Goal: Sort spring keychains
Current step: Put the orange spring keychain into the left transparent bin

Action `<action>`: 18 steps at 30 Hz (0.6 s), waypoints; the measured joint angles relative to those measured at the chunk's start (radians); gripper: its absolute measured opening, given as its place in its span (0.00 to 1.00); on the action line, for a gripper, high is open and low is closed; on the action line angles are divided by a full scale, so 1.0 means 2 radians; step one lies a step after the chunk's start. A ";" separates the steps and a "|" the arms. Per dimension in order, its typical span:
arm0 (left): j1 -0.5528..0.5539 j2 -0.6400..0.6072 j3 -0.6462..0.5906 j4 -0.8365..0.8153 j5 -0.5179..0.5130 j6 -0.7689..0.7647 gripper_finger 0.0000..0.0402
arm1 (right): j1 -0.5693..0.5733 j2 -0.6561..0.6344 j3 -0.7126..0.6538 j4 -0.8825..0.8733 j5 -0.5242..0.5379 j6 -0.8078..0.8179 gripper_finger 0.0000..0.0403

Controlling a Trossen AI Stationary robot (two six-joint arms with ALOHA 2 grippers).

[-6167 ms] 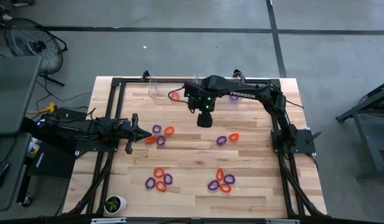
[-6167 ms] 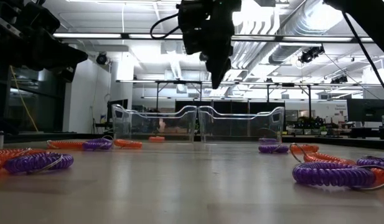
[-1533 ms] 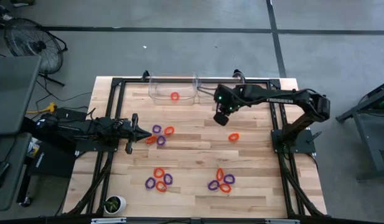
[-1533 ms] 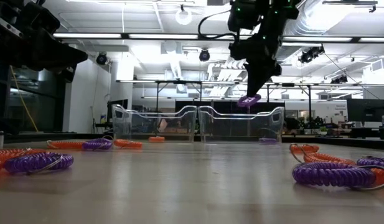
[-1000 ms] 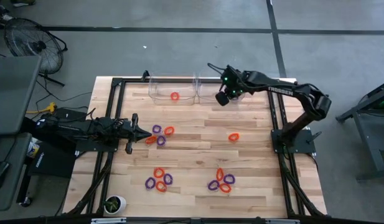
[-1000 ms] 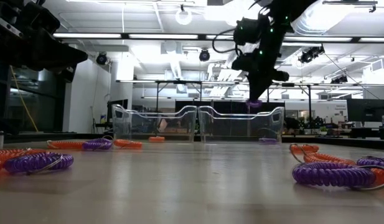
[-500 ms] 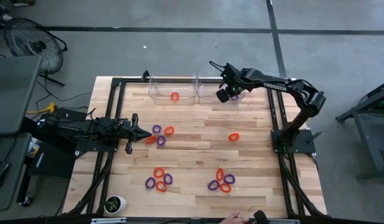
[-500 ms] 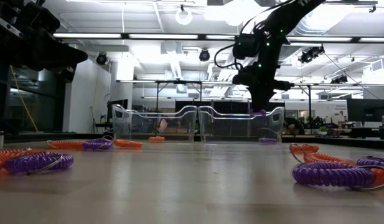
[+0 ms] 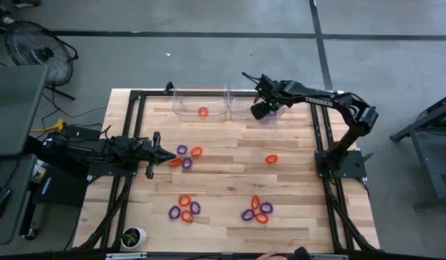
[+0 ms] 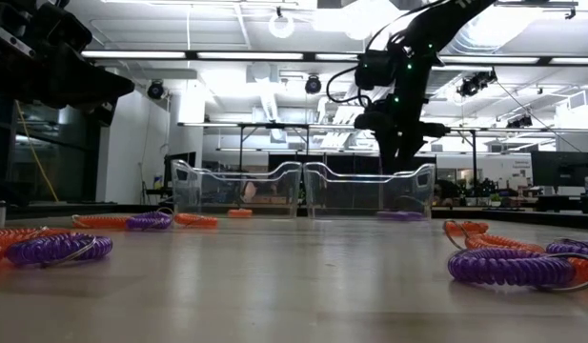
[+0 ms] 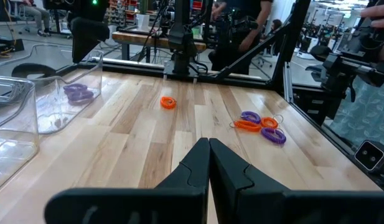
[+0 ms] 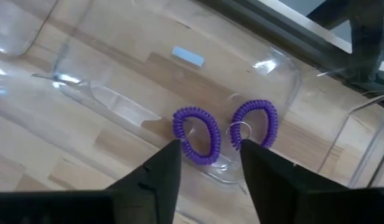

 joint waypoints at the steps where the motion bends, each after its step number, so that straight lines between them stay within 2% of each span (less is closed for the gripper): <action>1: 0.000 0.000 0.000 0.000 0.000 0.000 0.00 | 0.003 0.000 0.000 0.000 0.000 0.002 0.42; 5: 0.000 0.000 0.000 0.000 0.000 0.000 0.00 | 0.015 -0.008 0.000 0.000 -0.005 0.004 0.46; 11: 0.000 0.000 0.000 0.000 0.000 0.000 0.00 | 0.040 -0.031 0.000 -0.003 -0.020 0.004 0.47; 18: 0.000 0.000 0.000 0.000 0.000 0.000 0.00 | 0.087 -0.045 0.000 -0.052 -0.077 0.004 0.47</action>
